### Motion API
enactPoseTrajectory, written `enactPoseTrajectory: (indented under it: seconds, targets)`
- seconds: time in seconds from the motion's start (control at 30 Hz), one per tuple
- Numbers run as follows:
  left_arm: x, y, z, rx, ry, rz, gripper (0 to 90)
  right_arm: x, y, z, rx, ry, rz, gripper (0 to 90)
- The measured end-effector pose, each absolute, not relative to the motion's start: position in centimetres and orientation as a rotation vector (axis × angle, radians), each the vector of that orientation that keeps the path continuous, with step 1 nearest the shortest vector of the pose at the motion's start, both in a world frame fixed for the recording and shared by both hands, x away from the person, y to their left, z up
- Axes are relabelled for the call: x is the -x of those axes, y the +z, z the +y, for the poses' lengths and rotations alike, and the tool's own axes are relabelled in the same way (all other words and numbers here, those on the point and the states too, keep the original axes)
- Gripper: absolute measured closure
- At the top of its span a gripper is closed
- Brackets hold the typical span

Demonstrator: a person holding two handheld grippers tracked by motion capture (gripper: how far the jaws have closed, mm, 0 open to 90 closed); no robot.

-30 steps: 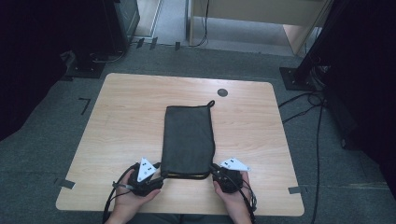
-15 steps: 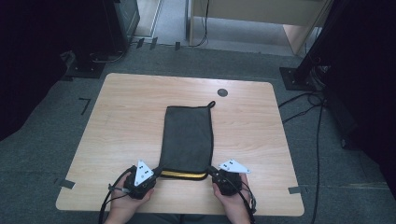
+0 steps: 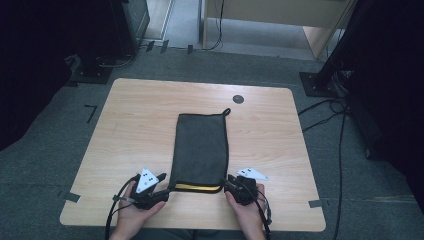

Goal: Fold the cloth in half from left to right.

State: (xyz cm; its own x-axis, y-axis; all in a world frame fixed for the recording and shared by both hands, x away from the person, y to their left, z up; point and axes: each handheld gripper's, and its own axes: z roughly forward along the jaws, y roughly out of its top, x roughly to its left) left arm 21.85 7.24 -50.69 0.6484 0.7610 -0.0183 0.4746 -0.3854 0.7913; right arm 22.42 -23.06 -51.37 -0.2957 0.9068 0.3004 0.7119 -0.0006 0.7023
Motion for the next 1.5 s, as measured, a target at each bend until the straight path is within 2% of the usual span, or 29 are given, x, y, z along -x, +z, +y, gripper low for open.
enactPoseTrajectory:
  seconds: [0.07,0.13,0.17,0.3,0.57,0.63,0.7,0.73,0.8,0.83,0.9,0.93,0.97,1.1,1.13,1.23,1.27,1.37,1.43,1.47,1.5]
  targets:
    - [-21.6,-51.0,7.0,-2.088,0.489,0.932,69.6,-22.5,-51.5,-23.0,-1.694,1.181,2.036,81.8]
    - [-21.4,-50.8,7.2,-2.091,0.512,0.904,84.0,-22.3,-51.1,-23.0,-1.667,1.185,2.034,86.2]
    - [-21.4,-50.8,7.2,-2.091,0.512,0.904,86.7,-22.2,-50.9,-23.0,-1.658,1.195,2.038,87.3]
    - [-21.1,-50.1,7.8,-2.075,0.514,0.886,89.0,-21.6,-50.3,-23.0,-1.625,1.201,2.055,88.3]
    - [-20.6,-50.7,8.5,-2.128,0.489,0.898,87.4,-19.5,-49.5,-23.4,-1.695,1.262,2.129,88.4]
    - [-20.6,-50.7,8.8,-2.133,0.468,0.878,84.0,-19.1,-49.9,-23.3,-1.698,1.24,2.169,88.2]
    - [-20.7,-50.3,9.3,-2.089,0.401,0.857,72.7,-18.9,-50.6,-23.1,-1.686,1.183,2.201,87.3]
    - [-21.2,-49.7,10.1,-1.986,0.299,0.878,61.4,-19.1,-51.0,-23.1,-1.685,1.146,2.233,84.8]
    - [-21.8,-49.2,10.5,-1.898,0.249,0.933,52.5,-19.1,-50.9,-23.2,-1.651,1.119,2.232,78.3]
    - [-21.8,-49.2,10.5,-1.898,0.249,0.933,49.5,-19.1,-50.9,-23.2,-1.651,1.119,2.232,78.3]
    - [-22.6,-49.2,10.4,-1.885,0.28,1.005,47.4,-19.0,-50.5,-23.3,-1.628,1.14,2.204,70.5]
    - [-23.0,-49.7,9.7,-1.926,0.316,1.064,46.2,-18.9,-49.9,-23.1,-1.598,1.167,2.128,60.3]
    - [-23.0,-49.7,9.7,-1.926,0.316,1.064,45.8,-18.9,-49.9,-23.1,-1.598,1.167,2.128,60.3]
    - [-22.6,-51.1,8.3,-2.12,0.364,1.051,42.2,-19.1,-50.0,-20.5,-1.449,1.079,2.113,40.6]
    - [-22.1,-51.3,8.4,-2.112,0.364,1.059,42.5,-19.2,-50.4,-20.0,-1.417,1.031,2.124,37.9]
    - [-21.9,-51.2,8.7,-2.145,0.366,1.07,41.5,-19.2,-51.2,-19.2,-1.41,0.958,2.15,33.6]
    - [-21.3,-51.4,8.6,-2.172,0.434,1.031,40.2,-19.3,-51.6,-19.3,-1.432,0.951,2.142,30.1]
    - [-21.0,-51.4,8.4,-2.176,0.429,1.031,39.2,-19.6,-51.6,-19.7,-1.454,0.941,2.156,29.1]
    - [-20.9,-51.4,8.2,-2.181,0.41,1.01,35.7,-19.6,-51.5,-20.2,-1.451,0.931,2.165,29.2]
    - [-20.9,-51.2,8.3,-2.154,0.325,0.984,34.1,-19.6,-51.4,-20.6,-1.448,0.916,2.179,29.3]
    - [-20.9,-51.2,8.3,-2.154,0.325,0.984,32.5,-19.6,-51.3,-20.8,-1.446,0.907,2.192,29.3]
